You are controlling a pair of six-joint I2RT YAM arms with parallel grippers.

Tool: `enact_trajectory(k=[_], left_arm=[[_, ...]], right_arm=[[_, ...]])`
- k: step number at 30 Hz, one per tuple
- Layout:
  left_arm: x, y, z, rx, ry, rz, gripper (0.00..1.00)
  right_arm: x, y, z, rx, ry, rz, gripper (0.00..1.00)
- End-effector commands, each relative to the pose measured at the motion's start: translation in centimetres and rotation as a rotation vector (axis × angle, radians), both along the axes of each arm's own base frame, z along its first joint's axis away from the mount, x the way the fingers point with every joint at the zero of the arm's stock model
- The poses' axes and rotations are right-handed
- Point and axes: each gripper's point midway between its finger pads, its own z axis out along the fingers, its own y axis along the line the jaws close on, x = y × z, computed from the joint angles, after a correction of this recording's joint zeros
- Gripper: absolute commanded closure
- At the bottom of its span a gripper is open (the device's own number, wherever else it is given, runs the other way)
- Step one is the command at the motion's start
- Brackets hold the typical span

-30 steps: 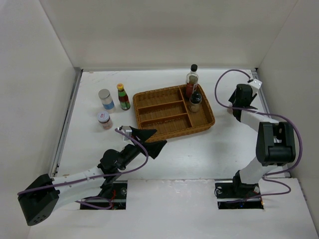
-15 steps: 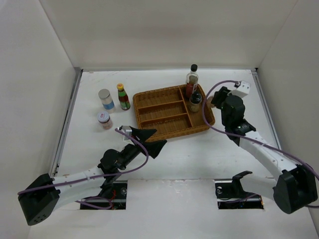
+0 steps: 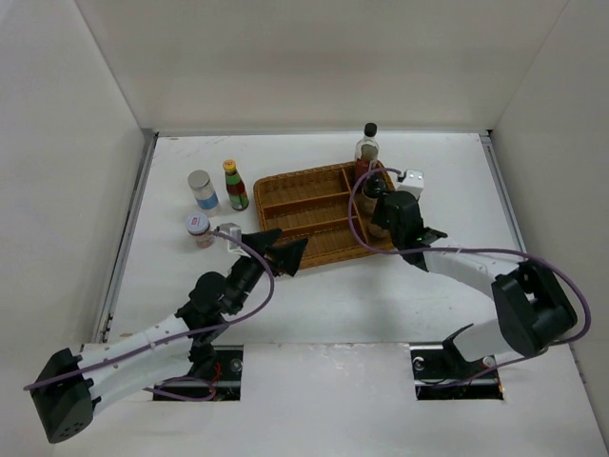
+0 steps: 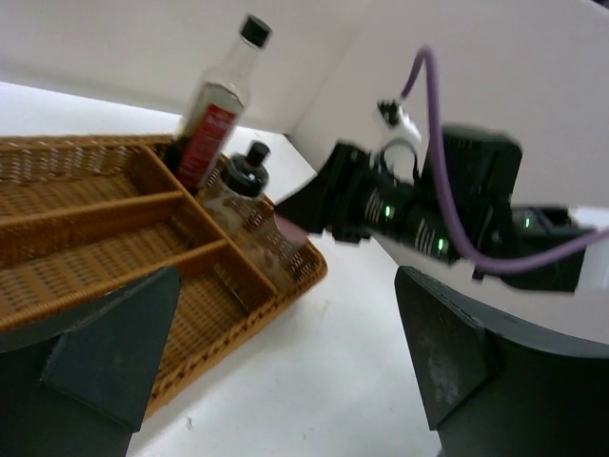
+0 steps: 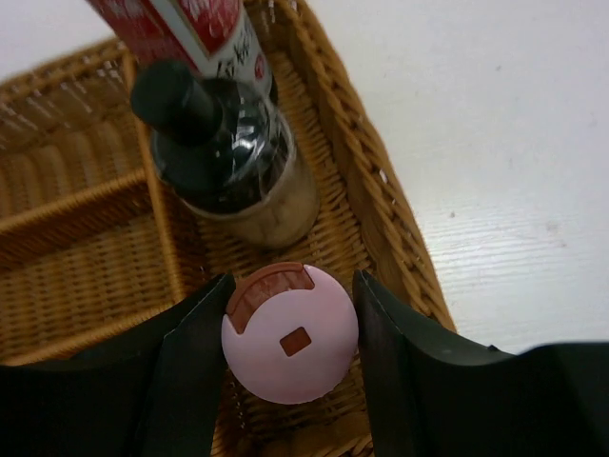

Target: Organize the condiment bottles

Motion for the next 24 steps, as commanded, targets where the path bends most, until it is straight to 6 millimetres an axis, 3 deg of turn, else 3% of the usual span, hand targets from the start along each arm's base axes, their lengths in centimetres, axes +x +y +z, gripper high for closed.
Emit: enact_trajectory(k=[1, 5, 10, 15, 17, 20, 22, 24], left_arm=[[2.2, 2.5, 2.3, 0.009, 0.048, 0.171, 0.00], [4.2, 5.5, 3.6, 0.033, 0.094, 0.330, 0.00], [6.5, 8.2, 5.9, 0.046, 0.110, 0.449, 0.01], [9.4, 9.9, 6.5, 0.130, 0.172, 0.547, 0.27], [11.0, 10.5, 5.8, 0.186, 0.210, 0.581, 0.31], [13.5, 11.9, 4.5, 0.257, 0.253, 0.641, 0.29], [15.2, 13.3, 3.8, 0.294, 0.276, 0.696, 0.28], [16.7, 14.3, 3.3, 0.320, 0.299, 0.728, 0.28]], right_arm=[[0.3, 1.2, -0.5, -0.003, -0.025, 0.011, 0.48], [0.2, 1.7, -1.2, -0.004, -0.009, 0.024, 0.39], [-1.1, 2.4, 1.2, 0.056, -0.063, 0.046, 0.11], [-4.3, 1.4, 6.1, 0.171, -0.194, 0.054, 0.00], [-5.8, 0.5, 7.6, 0.220, -0.248, 0.046, 0.00], [-7.8, -0.7, 9.0, 0.312, -0.320, 0.042, 0.02], [-8.7, -1.3, 9.6, 0.366, -0.360, 0.040, 0.16], [-9.2, -1.8, 9.8, 0.403, -0.396, 0.036, 0.47]])
